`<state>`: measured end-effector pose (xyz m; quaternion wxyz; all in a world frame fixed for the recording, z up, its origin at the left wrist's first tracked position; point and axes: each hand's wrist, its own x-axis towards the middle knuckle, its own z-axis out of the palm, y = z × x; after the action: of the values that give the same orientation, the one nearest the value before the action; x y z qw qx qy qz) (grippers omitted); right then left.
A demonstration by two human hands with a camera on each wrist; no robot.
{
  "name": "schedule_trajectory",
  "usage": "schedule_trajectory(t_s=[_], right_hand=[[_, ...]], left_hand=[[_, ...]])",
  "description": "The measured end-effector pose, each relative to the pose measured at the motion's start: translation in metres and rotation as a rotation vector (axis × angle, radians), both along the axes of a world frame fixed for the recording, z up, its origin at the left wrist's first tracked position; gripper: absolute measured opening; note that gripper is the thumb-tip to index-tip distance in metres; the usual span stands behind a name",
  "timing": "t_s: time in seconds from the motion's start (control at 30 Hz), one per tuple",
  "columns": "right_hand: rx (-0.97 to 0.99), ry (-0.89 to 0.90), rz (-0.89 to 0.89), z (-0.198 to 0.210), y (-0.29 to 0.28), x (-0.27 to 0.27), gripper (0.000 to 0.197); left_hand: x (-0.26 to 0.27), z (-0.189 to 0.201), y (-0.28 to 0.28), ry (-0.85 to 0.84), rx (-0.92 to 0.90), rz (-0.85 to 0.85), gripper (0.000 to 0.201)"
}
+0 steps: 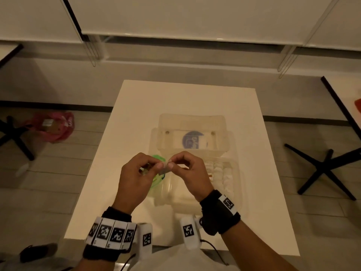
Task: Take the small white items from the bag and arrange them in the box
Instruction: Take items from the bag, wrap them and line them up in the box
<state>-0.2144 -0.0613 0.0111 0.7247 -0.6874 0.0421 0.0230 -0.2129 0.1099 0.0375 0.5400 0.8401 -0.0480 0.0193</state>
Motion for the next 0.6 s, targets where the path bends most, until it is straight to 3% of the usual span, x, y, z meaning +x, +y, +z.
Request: schedule_trajectory(t_s=[0.13, 0.27, 0.33, 0.4, 0.5, 0.6], right_hand=[[-0.130, -0.037, -0.083, 0.000, -0.005, 0.002, 0.009], [-0.096, -0.024, -0.036, 0.001, -0.009, 0.001, 0.007], [-0.144, 0.006, -0.103, -0.007, -0.019, 0.001, 0.009], [-0.299, 0.057, -0.267, -0.023, -0.041, -0.001, 0.014], [-0.764, 0.235, -0.491, -0.053, -0.093, -0.013, 0.020], [-1.028, 0.648, -0.429, -0.080, -0.133, -0.027, 0.036]], left_hand=[[0.001, 0.000, -0.003, -0.038, 0.013, -0.003, 0.018], [0.002, -0.002, -0.009, -0.015, 0.036, -0.010, 0.018], [0.002, -0.003, -0.010, -0.004, 0.052, -0.006, 0.018], [0.002, -0.004, -0.010, 0.008, 0.053, -0.003, 0.017], [0.001, -0.005, -0.009, 0.015, 0.053, -0.009, 0.014], [0.002, -0.007, -0.007, 0.023, 0.048, -0.004, 0.015]])
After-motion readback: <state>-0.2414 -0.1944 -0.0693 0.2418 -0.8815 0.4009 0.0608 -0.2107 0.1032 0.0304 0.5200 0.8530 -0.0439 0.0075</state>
